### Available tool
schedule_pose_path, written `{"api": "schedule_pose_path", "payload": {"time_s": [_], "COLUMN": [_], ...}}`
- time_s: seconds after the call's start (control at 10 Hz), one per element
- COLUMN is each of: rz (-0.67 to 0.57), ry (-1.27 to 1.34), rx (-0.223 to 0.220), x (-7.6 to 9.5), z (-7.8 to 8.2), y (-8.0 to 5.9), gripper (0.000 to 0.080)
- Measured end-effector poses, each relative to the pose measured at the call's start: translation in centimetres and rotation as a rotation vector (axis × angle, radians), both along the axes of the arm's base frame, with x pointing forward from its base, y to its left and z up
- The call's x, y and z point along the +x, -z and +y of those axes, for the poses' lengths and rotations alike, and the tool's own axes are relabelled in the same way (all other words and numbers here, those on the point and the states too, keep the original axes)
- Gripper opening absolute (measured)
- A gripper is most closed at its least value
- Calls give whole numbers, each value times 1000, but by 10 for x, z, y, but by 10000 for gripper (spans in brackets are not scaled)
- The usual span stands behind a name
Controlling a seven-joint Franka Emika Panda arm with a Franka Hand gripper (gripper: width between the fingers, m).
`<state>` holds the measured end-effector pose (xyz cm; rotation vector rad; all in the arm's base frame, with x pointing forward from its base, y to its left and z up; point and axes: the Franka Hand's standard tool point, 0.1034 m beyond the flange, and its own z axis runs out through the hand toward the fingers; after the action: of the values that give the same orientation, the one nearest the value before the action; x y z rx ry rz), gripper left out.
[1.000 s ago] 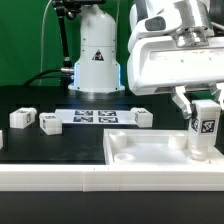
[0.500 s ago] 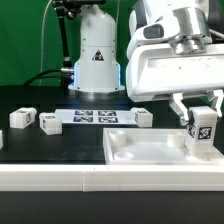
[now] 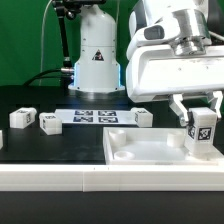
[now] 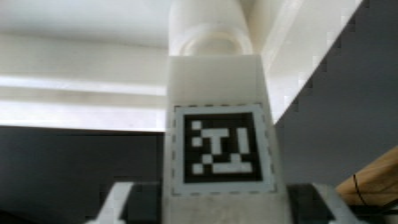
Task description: Assemble one leg
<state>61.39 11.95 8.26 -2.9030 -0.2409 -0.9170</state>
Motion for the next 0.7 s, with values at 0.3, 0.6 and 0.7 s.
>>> {"api": "schedule_pose_path", "payload": {"time_s": [0.3, 0.6, 0.7], "rz": [14, 15, 15], "ry": [-2, -2, -2], "rx": [-1, -2, -2], "x": [-2, -2, -2], "z": [0, 0, 0], "y": [3, 3, 3], "gripper": [527, 644, 648]}}
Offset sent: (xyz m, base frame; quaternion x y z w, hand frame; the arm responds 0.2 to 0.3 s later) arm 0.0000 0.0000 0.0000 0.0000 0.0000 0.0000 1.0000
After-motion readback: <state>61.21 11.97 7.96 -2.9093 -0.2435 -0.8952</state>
